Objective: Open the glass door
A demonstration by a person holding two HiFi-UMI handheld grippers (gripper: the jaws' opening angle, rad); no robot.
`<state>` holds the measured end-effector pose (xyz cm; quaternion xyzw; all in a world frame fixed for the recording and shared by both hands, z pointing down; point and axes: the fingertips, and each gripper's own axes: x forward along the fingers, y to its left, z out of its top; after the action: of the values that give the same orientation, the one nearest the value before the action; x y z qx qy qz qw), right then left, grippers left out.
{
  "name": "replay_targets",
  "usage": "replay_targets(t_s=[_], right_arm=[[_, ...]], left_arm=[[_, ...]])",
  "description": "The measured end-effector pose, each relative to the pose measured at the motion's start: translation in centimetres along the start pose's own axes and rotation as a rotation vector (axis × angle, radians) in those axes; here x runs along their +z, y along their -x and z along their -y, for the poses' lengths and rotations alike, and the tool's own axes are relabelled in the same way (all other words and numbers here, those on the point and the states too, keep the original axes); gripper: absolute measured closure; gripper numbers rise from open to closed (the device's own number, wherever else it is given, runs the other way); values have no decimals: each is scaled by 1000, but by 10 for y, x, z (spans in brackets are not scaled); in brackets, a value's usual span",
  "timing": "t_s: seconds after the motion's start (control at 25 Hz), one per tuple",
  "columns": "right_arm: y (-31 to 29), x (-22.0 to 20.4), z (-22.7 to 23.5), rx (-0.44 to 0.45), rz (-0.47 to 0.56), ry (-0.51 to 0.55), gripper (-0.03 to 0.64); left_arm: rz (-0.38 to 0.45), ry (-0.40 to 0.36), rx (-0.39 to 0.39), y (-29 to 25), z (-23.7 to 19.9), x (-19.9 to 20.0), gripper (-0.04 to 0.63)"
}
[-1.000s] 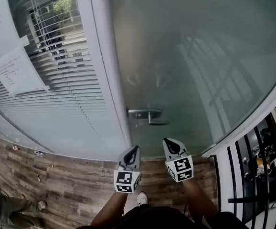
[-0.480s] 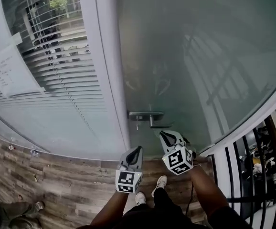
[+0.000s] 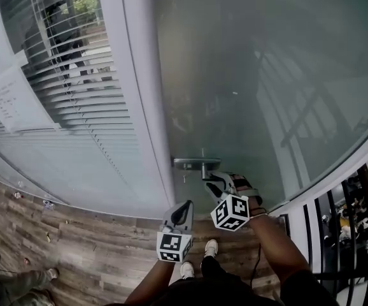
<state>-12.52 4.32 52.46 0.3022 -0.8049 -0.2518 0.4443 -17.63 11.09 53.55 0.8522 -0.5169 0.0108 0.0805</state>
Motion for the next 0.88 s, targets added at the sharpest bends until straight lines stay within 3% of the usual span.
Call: replay_targets(t_s=[0.24,0.44,0.72,0.88], right_arm=[[-18,-10,1,47,-23,93,466],[-31,-27,-4,125,-58,168,468],[-45,-34,-16,241,-73,175,469],[-49,-29,-8,224,-53,144,550]], left_arm=[[-12,-10,11,-14,-1,-3,597],[-75,10,12,-23,0,-7,597],[-76,4,24,-32,-5,-9,597],[-44,-10,31,-39,-10,-9,597]])
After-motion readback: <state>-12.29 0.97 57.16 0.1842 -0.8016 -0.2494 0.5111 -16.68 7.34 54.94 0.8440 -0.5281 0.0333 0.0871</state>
